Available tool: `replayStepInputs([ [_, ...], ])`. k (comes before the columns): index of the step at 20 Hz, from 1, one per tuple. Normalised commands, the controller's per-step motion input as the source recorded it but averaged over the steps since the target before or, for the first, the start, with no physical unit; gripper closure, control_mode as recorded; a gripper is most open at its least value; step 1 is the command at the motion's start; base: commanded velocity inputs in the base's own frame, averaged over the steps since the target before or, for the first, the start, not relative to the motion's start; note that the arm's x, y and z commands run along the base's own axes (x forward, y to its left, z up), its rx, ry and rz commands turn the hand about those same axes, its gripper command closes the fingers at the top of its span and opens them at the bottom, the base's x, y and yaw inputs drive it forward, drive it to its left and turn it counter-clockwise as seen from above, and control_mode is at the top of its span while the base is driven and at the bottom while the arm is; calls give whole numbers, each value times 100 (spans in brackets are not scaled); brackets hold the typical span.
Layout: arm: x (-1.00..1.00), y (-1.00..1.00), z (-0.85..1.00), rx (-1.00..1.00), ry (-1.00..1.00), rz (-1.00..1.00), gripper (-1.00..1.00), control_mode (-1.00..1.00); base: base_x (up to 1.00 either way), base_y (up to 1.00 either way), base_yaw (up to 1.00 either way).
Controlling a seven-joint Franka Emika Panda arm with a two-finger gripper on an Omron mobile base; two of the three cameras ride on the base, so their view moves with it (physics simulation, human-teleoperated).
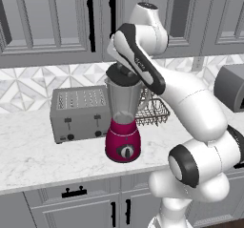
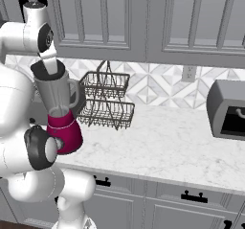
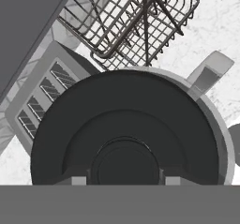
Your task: Close the lid blender by securely placing the lid on top.
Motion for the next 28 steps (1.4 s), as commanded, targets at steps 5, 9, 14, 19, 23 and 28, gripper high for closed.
replayStepInputs([
  [5,0,0,0,-2,1,0,100,-100,0,0,0],
  [9,0,0,-3,-4,9,0,100,-100,0,0,0],
  [14,0,0,-24,-4,9,0,100,-100,0,0,0],
  [19,-2,0,-40,-5,3,0,100,-100,0,0,0],
  [23,-19,8,-61,-6,0,0,100,-100,0,0,0],
  [28,-12,20,-75,-3,0,0,100,-100,0,0,0],
])
